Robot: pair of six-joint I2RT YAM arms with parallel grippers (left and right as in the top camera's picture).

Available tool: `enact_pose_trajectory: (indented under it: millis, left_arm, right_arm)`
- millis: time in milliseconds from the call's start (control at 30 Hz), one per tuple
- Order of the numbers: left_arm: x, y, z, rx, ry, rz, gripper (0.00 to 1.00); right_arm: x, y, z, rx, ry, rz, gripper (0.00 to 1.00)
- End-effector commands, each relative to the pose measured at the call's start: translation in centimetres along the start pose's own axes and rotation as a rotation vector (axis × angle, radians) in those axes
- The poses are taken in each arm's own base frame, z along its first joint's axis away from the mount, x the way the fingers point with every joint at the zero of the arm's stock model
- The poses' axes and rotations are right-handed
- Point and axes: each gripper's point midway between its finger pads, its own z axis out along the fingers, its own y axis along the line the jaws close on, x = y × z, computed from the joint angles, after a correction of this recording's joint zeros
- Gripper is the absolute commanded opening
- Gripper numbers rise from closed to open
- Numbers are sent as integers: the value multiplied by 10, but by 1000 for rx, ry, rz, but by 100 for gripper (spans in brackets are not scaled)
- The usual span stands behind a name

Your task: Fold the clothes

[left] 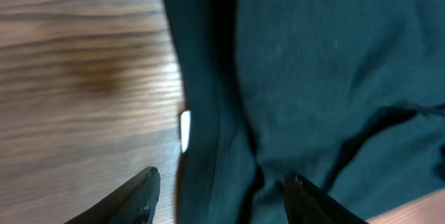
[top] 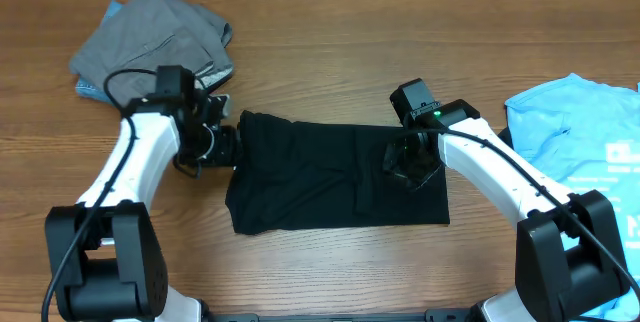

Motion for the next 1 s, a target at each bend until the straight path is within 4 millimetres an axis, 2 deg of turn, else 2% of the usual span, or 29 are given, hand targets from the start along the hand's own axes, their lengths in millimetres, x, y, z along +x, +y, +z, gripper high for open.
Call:
enact_pose_trajectory:
  millis: [0,100,333,400,533,667,733,833,967]
  left_arm:
    - [13,-9,21,26,34,30,60]
    - [20,-15,43,35,90,51,59]
    - [35,-18,74,34,185,47,58]
    - [39,-20,80,34,204,38,54]
    - [43,-22,80,32,224,33,41]
    - [45,-22,79,44,231,21,40]
    - [43,-26,79,63,226,21,29]
    - [43,-30,79,78,224,25,4]
    - [41,-26,69,47,253,14,4]
  right_arm:
    - [0,-1,1,1,2,-2,29]
    - [-1,0,1,-3,-3,-3,29]
    - [-1,1,1,-4,-5,-3,29]
    - [-1,0,1,-3,-5,-3,29]
    - [-1,0,1,-3,-4,-4,29]
    - [-1,0,1,-3,-4,-3,29]
    - [-1,0,1,-3,-4,-4,29]
    - [-1,0,1,-3,-5,-4,29]
    - [0,0,1,-1,-2,-3,25]
